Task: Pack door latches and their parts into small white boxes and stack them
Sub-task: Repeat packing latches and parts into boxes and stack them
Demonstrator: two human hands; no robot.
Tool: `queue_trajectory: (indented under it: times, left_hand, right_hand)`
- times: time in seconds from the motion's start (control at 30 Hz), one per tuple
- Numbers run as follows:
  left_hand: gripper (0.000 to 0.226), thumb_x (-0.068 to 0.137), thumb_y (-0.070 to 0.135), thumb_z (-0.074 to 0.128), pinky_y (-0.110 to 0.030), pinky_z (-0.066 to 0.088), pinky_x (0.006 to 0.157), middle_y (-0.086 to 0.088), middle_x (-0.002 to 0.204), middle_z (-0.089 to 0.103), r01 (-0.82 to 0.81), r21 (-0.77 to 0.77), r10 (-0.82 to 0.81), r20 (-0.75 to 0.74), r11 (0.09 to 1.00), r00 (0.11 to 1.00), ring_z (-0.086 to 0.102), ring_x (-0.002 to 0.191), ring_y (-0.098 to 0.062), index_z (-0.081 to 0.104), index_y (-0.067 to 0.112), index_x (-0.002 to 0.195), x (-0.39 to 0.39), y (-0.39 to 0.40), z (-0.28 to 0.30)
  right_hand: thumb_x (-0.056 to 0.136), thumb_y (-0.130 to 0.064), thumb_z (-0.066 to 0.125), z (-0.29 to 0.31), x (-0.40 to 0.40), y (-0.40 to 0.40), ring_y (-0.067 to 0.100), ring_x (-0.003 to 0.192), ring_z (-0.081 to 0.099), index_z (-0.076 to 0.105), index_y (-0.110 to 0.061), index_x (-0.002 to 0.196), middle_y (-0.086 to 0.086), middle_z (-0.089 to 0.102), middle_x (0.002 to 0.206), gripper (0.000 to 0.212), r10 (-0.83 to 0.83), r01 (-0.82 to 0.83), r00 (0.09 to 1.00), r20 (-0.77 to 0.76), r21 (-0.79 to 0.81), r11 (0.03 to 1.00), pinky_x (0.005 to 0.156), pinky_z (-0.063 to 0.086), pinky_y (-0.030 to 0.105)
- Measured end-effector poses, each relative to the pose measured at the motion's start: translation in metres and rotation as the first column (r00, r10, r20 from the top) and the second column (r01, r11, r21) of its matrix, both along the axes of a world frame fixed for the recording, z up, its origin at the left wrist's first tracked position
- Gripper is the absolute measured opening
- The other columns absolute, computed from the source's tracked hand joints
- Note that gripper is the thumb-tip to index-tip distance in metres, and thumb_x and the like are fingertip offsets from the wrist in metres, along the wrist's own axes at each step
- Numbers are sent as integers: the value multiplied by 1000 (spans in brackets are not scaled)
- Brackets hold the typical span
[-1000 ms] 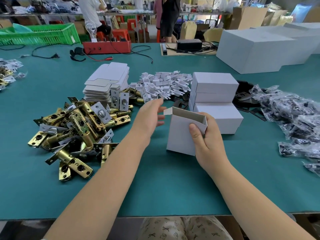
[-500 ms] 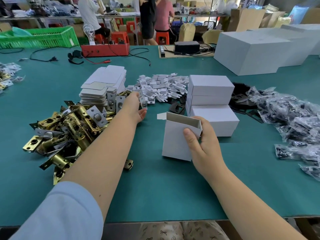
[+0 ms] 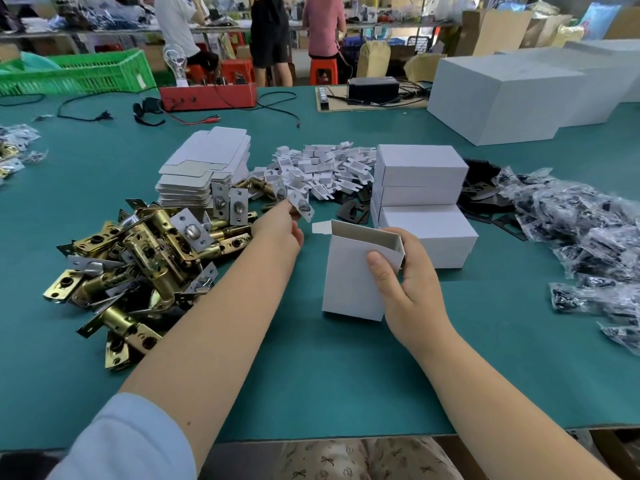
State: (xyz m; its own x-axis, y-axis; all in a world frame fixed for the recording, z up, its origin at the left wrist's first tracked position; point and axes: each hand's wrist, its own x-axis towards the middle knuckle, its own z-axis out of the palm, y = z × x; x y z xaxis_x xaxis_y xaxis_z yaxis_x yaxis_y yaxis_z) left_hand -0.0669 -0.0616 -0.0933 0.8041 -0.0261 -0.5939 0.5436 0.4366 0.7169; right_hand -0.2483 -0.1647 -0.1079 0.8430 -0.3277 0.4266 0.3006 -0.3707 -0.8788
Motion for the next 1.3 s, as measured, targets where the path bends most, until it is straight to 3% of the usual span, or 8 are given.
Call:
queue_trajectory:
  times: [0.17, 0.33, 0.43, 0.53, 0.67, 0.8, 1.1, 1.3]
  left_hand:
    - [14, 88, 25, 69, -12, 34, 37, 1, 104, 68, 264, 28, -265, 74, 964, 961, 52, 69, -7, 67, 17, 100, -19, 9, 6]
    - [6, 84, 27, 72, -17, 42, 46, 6, 73, 72, 246, 111, -269, 345, 963, 899, 56, 58, -5, 67, 23, 82, -40, 29, 37]
    - [9, 89, 27, 64, -17, 47, 52, 1, 84, 76, 327, 161, -356, 586, 931, 728, 65, 68, -6, 71, 21, 87, -61, 41, 63]
    - [18, 83, 20, 62, -28, 58, 76, -4, 96, 76, 485, 280, -524, 691, 829, 497, 72, 88, -17, 79, 26, 86, -84, 46, 81]
    - [18, 79, 12, 67, -25, 58, 74, 5, 86, 75, 406, 566, -689, 660, 718, 299, 72, 81, -12, 78, 25, 84, -102, 34, 88]
    - [21, 78, 12, 68, -17, 54, 71, 7, 83, 75, 370, 683, -772, 606, 630, 194, 71, 82, -7, 76, 29, 86, -104, 28, 89]
    - [21, 70, 10, 61, -19, 53, 75, 4, 78, 73, 383, 758, -837, 540, 527, 84, 67, 78, -10, 75, 25, 77, -92, 31, 103]
    - [18, 72, 4, 62, -15, 52, 68, 5, 72, 70, 342, 812, -873, 484, 473, 57, 65, 71, -8, 74, 8, 84, -90, 27, 107]
  right_hand:
    - [87, -48, 51, 0, -1, -1, 11, 93, 57, 51, -38, 102, -8, 60, 98, 18, -14, 14, 1000, 5, -8, 1000, 80, 47, 31]
    - [84, -42, 57, -3, -1, -2, 1, 95, 52, 46, -42, 106, -15, 57, 102, 24, -58, 56, 998, -12, -81, 995, 81, 41, 14]
    - [83, -44, 58, -2, -1, -2, 0, 95, 52, 46, -43, 105, -15, 58, 103, 25, -63, 61, 998, -22, -83, 995, 80, 39, 11]
    - [81, -50, 57, -1, -1, 0, 2, 95, 52, 48, -43, 106, -12, 59, 104, 27, -63, 61, 998, -19, -67, 996, 81, 41, 14]
    - [84, -43, 58, 0, -2, 0, 12, 99, 56, 56, -29, 112, -4, 62, 105, 31, -46, 45, 999, -24, -51, 998, 86, 46, 30]
    - [84, -42, 58, 1, -4, -1, 13, 95, 56, 55, -29, 112, -4, 62, 101, 31, -10, 8, 999, -37, -34, 999, 83, 46, 28]
    - [83, -41, 59, 2, -4, -2, 6, 96, 57, 52, -35, 110, -17, 62, 101, 29, 83, -79, 994, -68, 57, 995, 82, 46, 20]
    - [83, -43, 57, 3, -4, -4, 18, 98, 60, 54, -46, 103, -9, 65, 102, 20, 135, -122, 987, -87, 147, 982, 86, 49, 35]
